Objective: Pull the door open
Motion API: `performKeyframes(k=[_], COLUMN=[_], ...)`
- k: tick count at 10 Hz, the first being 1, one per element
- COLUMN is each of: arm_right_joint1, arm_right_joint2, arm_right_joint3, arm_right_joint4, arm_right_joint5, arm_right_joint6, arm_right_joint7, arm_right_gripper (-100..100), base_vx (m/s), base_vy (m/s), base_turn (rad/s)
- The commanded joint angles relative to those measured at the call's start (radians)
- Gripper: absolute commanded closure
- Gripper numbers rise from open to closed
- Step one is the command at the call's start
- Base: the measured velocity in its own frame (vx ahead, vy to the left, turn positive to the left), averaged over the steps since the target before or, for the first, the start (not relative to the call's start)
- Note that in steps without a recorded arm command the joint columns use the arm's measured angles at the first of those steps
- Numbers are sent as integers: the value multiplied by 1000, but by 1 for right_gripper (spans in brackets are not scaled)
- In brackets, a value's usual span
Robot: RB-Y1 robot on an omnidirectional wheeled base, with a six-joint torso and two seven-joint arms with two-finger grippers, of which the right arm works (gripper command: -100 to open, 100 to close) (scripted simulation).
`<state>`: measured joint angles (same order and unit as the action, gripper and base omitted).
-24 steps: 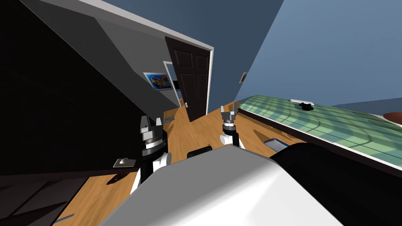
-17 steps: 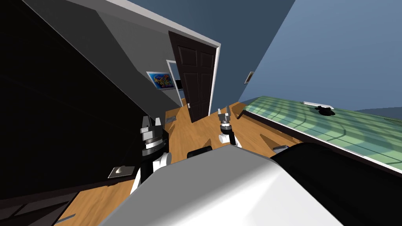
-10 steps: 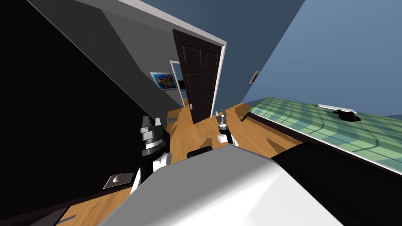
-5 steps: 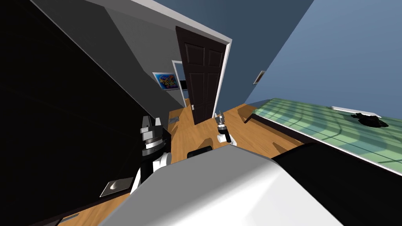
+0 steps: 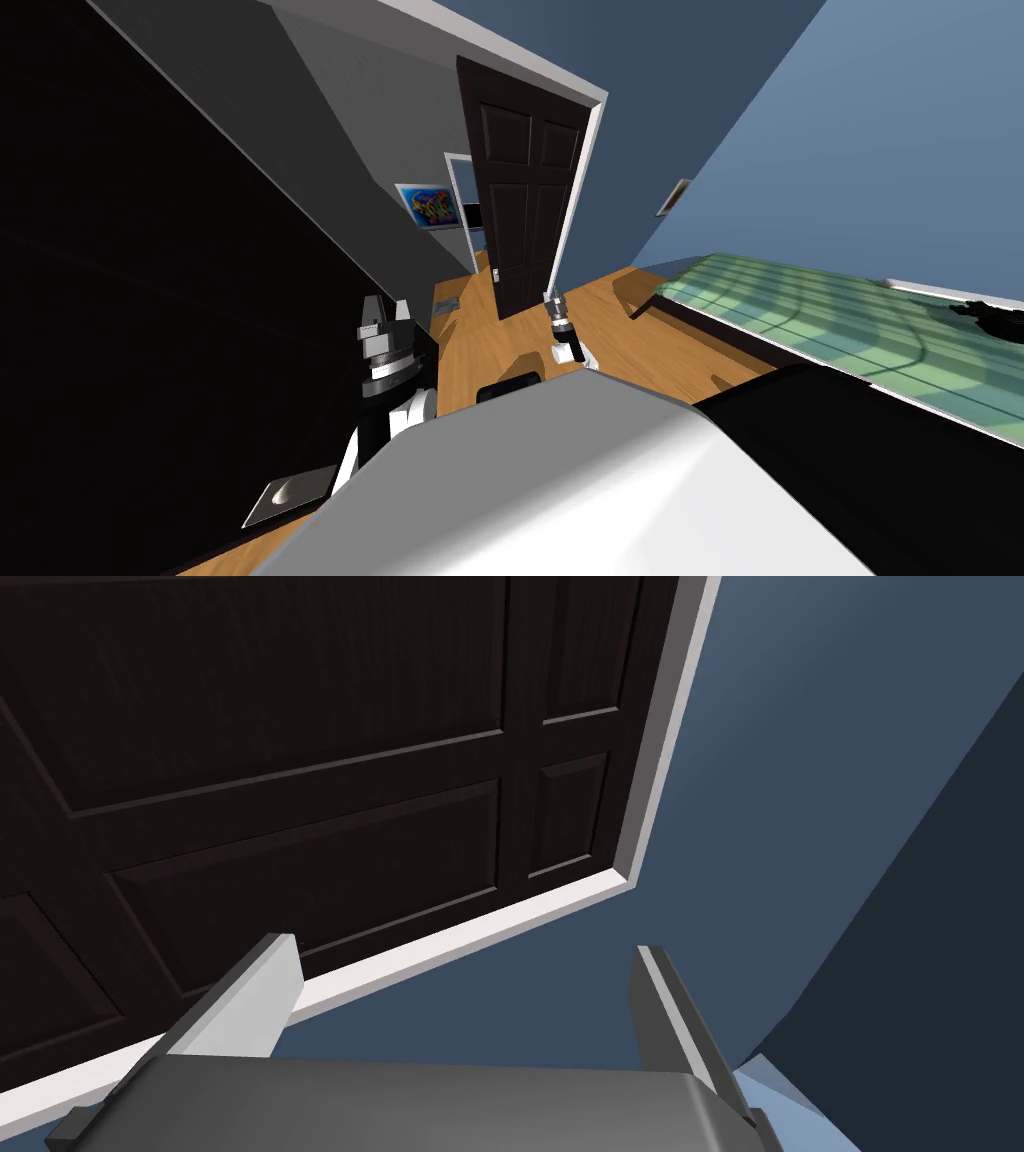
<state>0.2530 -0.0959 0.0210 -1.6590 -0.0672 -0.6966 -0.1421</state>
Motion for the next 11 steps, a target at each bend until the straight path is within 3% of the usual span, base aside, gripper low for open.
performKeyframes(k=[1, 11], arm_right_joint1=[-20, -117], arm_right_joint2=[-12, -41], arm_right_joint3=[-6, -11], arm_right_joint4=[50, 328], arm_right_joint5=[-1, 10], arm_right_joint6=[-8, -42], arm_right_joint7=[-6, -14], arm_right_gripper=[-100, -100], base_vx=[106, 102], base_vy=[29, 25], base_turn=[59, 63])
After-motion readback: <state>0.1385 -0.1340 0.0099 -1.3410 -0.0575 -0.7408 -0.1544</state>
